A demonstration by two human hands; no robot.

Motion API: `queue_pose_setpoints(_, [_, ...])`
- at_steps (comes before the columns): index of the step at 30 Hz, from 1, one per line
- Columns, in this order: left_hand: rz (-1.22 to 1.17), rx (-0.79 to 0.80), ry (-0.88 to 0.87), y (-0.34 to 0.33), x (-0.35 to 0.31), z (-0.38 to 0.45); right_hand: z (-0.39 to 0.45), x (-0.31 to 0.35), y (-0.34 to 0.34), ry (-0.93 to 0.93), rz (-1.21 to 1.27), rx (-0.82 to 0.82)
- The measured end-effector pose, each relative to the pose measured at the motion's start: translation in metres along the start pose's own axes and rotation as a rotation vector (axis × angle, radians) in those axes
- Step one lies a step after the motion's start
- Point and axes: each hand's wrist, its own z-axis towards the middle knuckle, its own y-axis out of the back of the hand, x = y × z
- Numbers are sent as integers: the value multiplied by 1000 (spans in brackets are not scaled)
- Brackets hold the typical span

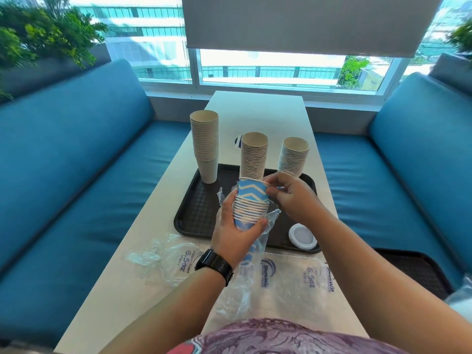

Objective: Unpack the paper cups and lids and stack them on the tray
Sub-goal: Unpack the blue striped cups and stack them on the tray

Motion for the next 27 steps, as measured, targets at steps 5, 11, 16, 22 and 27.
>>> queue_pose_setpoints(5, [20, 19, 9, -1, 1, -1, 7, 5, 12, -12, 28, -88])
queue_pose_setpoints(11, [-14, -16, 56, -3, 6, 2, 31, 7, 39, 52, -57, -278])
queue_pose_setpoints(16, [27, 4, 88, -4, 10, 5, 54, 15, 69, 141, -249, -387])
queue_pose_setpoints(22, [43, 20, 124, -6, 16, 10, 90, 19, 104, 193, -515, -474])
queue_pose_setpoints(27, [44, 29, 142, -7, 22, 14, 113, 9, 111, 190, -739, -453])
